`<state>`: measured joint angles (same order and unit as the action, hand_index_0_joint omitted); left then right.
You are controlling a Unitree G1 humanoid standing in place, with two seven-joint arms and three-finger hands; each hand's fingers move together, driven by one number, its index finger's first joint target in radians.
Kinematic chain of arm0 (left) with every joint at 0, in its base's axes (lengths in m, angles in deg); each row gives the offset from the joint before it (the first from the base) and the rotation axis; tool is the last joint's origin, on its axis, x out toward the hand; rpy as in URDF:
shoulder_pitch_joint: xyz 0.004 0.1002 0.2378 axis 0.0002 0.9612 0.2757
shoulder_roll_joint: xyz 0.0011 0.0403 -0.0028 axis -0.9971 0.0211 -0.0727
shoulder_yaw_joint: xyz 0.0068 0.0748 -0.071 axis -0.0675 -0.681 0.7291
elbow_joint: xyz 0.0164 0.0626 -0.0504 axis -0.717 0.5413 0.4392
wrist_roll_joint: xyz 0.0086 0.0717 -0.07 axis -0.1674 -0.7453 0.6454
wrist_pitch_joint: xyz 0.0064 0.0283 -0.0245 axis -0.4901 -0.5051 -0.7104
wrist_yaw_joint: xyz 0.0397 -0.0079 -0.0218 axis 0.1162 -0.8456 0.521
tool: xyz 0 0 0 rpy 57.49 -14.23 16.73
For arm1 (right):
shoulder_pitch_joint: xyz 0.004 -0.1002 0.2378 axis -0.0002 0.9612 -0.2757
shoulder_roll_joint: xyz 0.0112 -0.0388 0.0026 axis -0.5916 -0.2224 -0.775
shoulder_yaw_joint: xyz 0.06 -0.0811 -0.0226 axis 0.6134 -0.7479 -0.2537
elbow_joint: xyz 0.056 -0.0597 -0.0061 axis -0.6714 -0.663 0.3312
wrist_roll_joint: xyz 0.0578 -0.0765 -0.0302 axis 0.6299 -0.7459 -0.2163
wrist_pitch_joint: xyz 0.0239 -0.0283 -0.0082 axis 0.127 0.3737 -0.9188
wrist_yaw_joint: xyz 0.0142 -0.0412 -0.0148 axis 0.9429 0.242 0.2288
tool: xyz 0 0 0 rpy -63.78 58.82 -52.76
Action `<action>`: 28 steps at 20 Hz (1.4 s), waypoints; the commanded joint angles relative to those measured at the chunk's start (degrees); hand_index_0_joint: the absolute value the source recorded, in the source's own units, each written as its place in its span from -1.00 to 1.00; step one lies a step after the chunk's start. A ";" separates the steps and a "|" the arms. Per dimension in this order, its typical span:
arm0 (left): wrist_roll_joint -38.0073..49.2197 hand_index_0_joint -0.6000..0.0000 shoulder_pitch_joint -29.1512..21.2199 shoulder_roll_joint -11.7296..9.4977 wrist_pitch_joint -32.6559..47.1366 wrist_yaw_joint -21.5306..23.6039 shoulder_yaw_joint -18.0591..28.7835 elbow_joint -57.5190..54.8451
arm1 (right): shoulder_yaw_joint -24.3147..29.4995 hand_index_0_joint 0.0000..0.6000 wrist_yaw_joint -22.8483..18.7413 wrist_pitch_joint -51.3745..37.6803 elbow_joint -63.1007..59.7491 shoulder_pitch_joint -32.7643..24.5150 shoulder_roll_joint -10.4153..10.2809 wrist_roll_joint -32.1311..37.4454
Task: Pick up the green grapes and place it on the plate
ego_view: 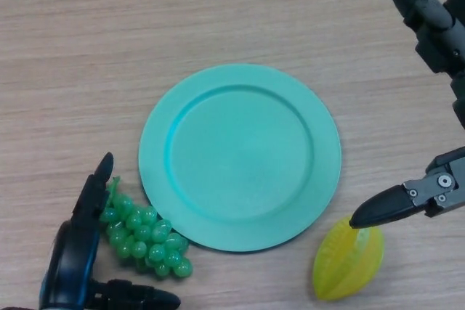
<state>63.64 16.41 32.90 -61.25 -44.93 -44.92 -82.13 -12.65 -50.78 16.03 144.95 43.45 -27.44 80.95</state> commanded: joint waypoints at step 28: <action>3.20 -1.00 -8.55 -5.69 -26.67 -14.46 1.79 -49.03 | 2.51 -1.00 -8.21 -12.03 2.71 0.89 7.70 5.14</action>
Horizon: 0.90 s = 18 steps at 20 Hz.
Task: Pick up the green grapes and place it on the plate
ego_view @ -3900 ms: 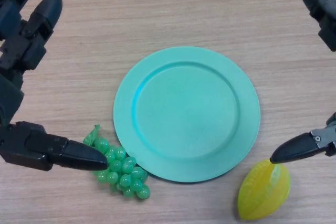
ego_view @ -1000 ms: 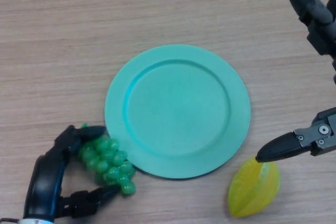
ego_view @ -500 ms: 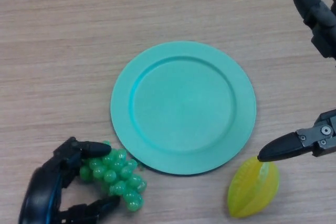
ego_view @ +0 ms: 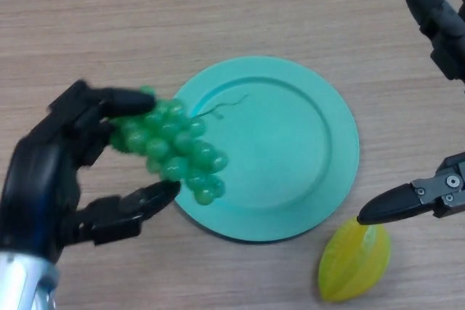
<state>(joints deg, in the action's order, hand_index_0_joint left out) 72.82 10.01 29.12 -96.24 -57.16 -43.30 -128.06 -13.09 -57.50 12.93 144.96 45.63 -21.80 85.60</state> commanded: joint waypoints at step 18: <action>7.28 1.00 -11.73 -1.09 -0.81 0.31 8.66 -9.43 | 4.60 -1.00 -0.34 -7.59 2.69 -1.92 1.68 0.81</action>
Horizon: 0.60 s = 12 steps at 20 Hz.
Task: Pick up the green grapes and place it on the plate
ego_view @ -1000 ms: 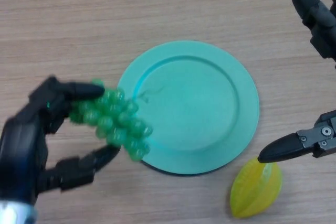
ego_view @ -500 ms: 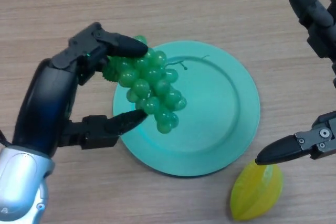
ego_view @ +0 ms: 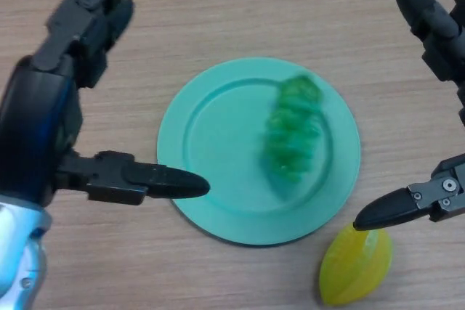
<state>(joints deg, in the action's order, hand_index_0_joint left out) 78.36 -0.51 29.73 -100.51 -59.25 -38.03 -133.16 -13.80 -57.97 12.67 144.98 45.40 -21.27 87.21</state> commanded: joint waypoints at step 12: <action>23.72 1.00 3.43 -4.91 7.05 0.24 16.07 -4.89 | 4.17 -1.00 3.16 -3.52 2.68 -5.10 -2.82 -4.04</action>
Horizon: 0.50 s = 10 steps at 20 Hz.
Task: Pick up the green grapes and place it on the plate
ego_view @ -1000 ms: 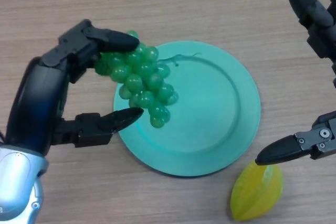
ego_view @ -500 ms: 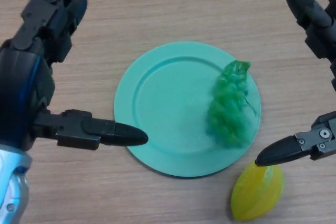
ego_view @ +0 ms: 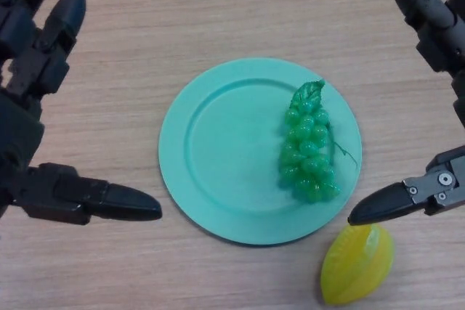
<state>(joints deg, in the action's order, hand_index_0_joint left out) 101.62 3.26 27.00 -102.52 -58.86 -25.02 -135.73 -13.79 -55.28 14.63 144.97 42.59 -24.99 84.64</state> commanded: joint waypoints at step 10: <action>0.90 1.00 -0.24 -3.24 5.02 -0.04 4.16 -4.43 | 4.69 -1.00 2.77 -4.11 2.68 -3.36 -1.86 -3.44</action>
<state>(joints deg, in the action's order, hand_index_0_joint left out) 102.35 4.07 25.89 -102.62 -58.87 -24.96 -137.53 -13.77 -52.70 15.71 144.98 41.41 -27.96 83.34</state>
